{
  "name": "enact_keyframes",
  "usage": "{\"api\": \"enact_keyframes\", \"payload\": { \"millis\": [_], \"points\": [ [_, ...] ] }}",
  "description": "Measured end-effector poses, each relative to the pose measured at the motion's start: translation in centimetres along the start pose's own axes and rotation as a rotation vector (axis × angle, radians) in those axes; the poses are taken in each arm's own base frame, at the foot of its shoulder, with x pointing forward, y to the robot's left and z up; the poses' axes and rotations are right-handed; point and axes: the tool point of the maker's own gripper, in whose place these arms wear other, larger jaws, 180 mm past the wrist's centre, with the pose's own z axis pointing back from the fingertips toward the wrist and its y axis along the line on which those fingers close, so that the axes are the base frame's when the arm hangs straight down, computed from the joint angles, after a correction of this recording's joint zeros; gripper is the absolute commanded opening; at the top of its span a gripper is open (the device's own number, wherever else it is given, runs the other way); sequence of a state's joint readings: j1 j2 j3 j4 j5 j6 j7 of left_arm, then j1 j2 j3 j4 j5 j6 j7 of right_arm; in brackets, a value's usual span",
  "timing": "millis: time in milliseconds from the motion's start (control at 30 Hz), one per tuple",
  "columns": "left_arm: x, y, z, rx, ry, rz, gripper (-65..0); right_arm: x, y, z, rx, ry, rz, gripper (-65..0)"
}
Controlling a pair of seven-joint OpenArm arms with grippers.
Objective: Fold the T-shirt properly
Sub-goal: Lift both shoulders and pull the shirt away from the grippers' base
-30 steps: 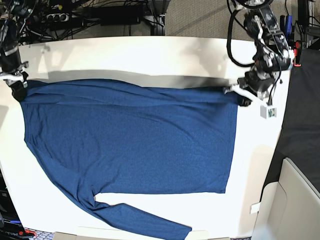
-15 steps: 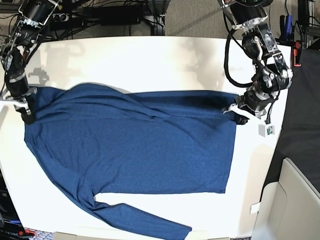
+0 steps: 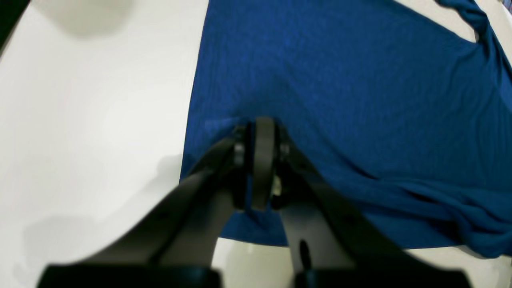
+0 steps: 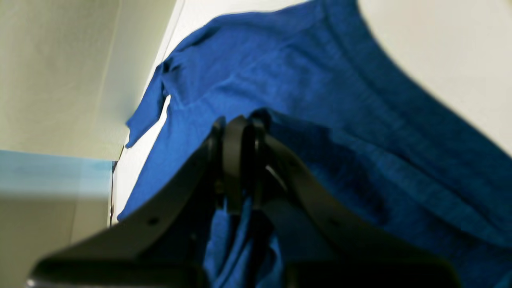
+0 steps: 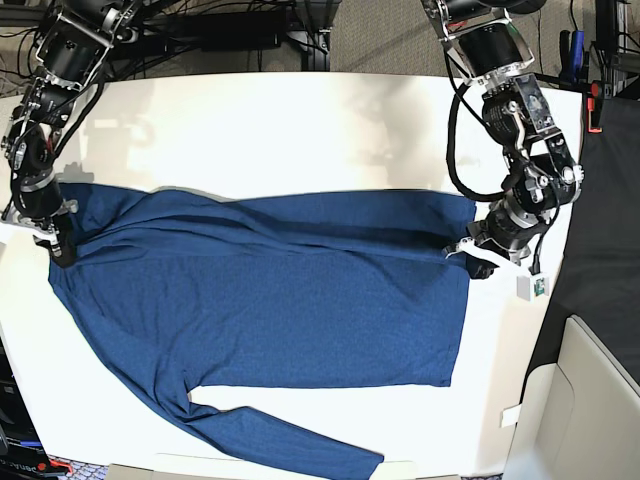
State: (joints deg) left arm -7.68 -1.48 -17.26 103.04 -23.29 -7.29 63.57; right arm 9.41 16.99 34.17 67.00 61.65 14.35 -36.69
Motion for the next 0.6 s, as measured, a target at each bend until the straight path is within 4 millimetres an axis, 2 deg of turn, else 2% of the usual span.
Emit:
{"api": "enact_keyframes", "payload": {
  "millis": [133, 300, 367, 433, 600],
  "points": [
    [-1.1, 0.7, -0.8, 0.012, 0.025, 0.017, -65.0, -0.4, -0.5, -0.3, -0.011, 0.006, -0.02, -64.7],
    [-3.0, 1.5, -2.2, 0.019, 0.064, 0.05, -64.9, -0.6, -2.4, 0.1, -0.054, 0.0, -0.066, -64.4],
    [-3.1, 1.7, -2.3, 0.021, 0.06, 0.053, -64.8, -0.9, -2.6, 0.1, -0.055, 0.007, -0.067, -63.8],
    [-3.1, 1.7, -2.3, 0.021, 0.059, 0.053, -63.0, -1.0, -2.7, 0.3, -0.057, 0.01, -0.062, -59.8],
    [-4.4, 1.5, -2.2, 0.017, 0.141, 0.053, -52.3, -1.6, -2.9, 0.8, -0.058, 0.067, -0.061, -40.8]
  ]
}}
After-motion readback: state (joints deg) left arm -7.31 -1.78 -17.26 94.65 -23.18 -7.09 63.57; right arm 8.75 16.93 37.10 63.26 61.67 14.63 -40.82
